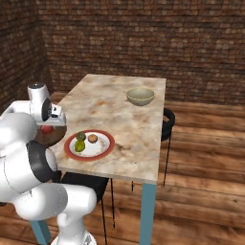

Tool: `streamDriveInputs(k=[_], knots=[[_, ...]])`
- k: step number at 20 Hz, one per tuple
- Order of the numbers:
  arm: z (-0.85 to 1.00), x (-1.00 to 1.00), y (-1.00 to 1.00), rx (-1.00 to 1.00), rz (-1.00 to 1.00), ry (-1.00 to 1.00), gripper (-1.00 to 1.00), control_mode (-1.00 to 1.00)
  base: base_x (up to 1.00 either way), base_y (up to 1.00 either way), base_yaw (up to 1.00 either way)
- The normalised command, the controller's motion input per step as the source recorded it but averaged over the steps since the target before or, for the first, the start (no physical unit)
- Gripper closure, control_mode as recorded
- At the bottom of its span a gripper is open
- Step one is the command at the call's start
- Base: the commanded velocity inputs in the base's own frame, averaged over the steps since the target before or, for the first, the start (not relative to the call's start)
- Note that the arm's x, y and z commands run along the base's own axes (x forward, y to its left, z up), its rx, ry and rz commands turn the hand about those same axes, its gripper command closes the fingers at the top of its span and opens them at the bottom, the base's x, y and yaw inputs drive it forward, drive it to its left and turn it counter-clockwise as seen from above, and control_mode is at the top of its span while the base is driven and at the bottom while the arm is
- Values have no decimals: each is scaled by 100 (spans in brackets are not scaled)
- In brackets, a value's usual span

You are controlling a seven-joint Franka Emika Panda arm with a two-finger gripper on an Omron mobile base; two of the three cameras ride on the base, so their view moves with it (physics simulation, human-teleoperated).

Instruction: Take the fruits from the plate on the dining counter and place two fruits in each bowl.

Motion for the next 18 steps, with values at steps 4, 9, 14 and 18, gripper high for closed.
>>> streamDriveInputs(k=[4,9,14,18], knots=[[-26,29,51,-4,0,0,100,-100,0,0,0],[-60,14,56,-2,0,4,100,-100,0,0,0],[-51,0,30,0,0,6,100,-100,0,0,0],[-33,1,10,0,0,0,-100,-100,0,0,0]])
